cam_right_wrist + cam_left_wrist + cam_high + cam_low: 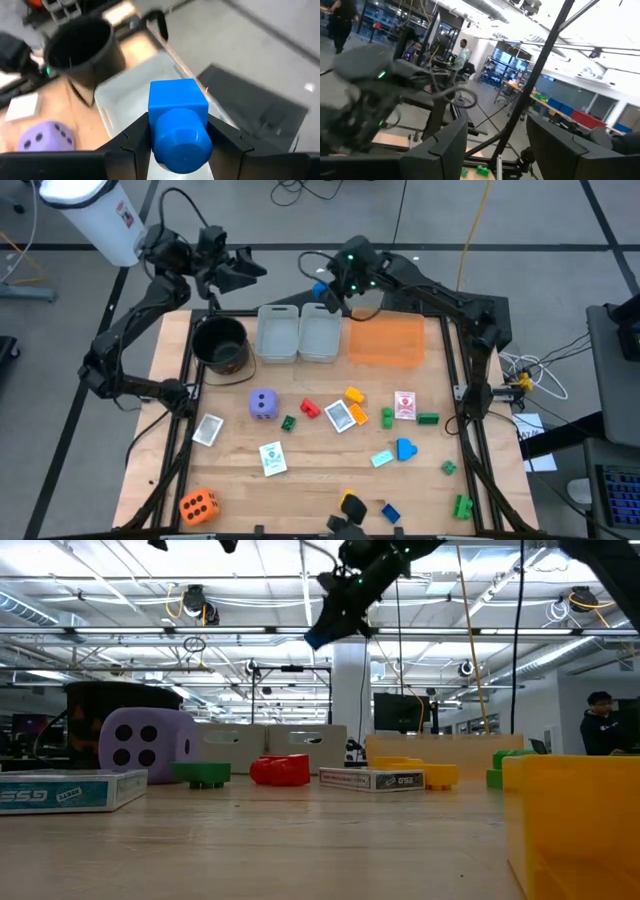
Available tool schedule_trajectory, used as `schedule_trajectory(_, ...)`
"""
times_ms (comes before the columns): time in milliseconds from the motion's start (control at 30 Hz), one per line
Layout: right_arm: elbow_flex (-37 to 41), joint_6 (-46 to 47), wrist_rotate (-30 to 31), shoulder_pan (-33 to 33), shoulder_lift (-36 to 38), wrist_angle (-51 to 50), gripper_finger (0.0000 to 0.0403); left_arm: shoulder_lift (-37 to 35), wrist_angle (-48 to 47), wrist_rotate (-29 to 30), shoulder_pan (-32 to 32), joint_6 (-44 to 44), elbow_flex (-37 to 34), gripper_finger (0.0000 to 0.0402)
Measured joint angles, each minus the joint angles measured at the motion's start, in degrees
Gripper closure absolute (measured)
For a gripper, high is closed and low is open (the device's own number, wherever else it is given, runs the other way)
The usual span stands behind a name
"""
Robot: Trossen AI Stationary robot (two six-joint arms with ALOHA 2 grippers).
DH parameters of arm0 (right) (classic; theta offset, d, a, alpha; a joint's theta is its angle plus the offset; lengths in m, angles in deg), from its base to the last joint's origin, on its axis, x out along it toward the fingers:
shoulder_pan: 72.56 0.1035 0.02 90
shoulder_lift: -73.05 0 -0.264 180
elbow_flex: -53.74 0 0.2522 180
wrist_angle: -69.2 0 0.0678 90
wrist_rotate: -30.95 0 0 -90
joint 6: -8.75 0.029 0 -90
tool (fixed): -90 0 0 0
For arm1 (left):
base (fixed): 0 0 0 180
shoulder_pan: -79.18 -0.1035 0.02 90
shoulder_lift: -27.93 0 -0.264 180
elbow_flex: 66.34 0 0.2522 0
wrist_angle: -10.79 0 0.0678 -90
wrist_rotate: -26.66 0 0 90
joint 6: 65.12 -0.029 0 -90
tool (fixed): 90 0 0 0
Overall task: Pick & Place Toys
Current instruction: Put the blue gamepiece into the right gray bin
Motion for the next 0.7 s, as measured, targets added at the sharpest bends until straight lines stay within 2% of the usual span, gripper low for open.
schedule_trajectory(367, -0.6, -0.7, -1.5, 2.0, -8.2, -8.1, 0.0261, -0.7, -4.4, -3.3, -0.4, -0.2, 0.0, 0.019)
schedule_trajectory(567, -0.6, -4.7, -1.5, 2.5, -11.5, -12.6, 0.0261, -0.8, -4.8, -3.1, -0.3, -1.7, 0.0, 0.019)
schedule_trajectory(700, -0.6, -8.1, -1.4, 2.5, -12.4, -14.8, 0.0261, -0.8, -7.7, -0.8, -0.3, -4.2, 0.0, 0.019)
